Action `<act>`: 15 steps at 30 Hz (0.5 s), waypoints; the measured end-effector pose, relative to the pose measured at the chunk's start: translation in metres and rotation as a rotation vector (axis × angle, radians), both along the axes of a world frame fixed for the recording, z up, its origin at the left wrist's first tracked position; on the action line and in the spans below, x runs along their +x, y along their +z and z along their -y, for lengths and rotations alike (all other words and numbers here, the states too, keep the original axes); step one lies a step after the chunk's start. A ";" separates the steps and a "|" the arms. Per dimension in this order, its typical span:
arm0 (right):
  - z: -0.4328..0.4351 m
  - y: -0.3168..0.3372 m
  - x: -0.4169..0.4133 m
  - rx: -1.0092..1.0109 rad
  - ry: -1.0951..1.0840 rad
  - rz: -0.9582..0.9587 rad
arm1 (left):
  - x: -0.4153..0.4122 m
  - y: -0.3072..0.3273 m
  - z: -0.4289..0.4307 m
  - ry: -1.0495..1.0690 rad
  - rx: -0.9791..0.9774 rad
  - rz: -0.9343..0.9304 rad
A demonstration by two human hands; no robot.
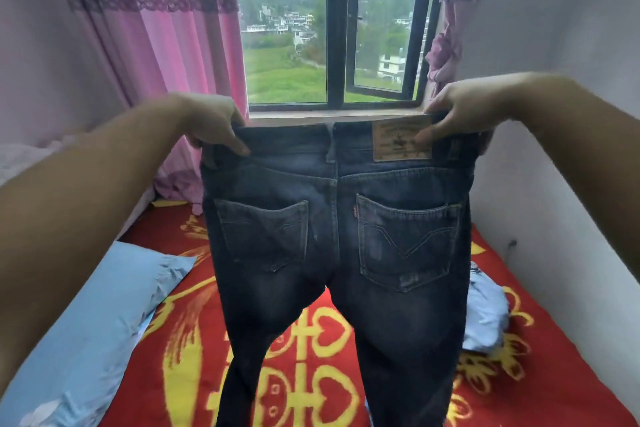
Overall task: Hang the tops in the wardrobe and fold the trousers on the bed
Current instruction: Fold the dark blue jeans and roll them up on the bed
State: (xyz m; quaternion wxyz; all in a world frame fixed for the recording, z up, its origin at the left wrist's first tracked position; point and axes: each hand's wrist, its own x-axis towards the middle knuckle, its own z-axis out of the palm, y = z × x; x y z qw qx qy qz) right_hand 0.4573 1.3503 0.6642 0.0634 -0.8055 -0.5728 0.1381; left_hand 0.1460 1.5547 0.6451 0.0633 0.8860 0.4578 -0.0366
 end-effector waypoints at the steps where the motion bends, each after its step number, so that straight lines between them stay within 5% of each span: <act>1: -0.018 -0.012 0.012 -0.045 -0.012 -0.030 | 0.012 -0.014 -0.014 0.005 -0.011 -0.017; 5: -0.088 -0.074 0.061 -0.171 -0.035 -0.078 | 0.061 -0.079 -0.065 0.107 -0.133 0.080; 8: -0.129 -0.099 0.084 -0.047 0.008 0.091 | 0.089 -0.107 -0.091 0.224 -0.133 0.278; 11: -0.149 -0.083 0.106 0.335 -0.048 0.403 | 0.104 -0.089 -0.116 0.178 0.233 0.449; 15: -0.146 -0.029 0.116 0.847 -0.060 0.561 | 0.111 -0.008 -0.123 0.027 0.682 0.732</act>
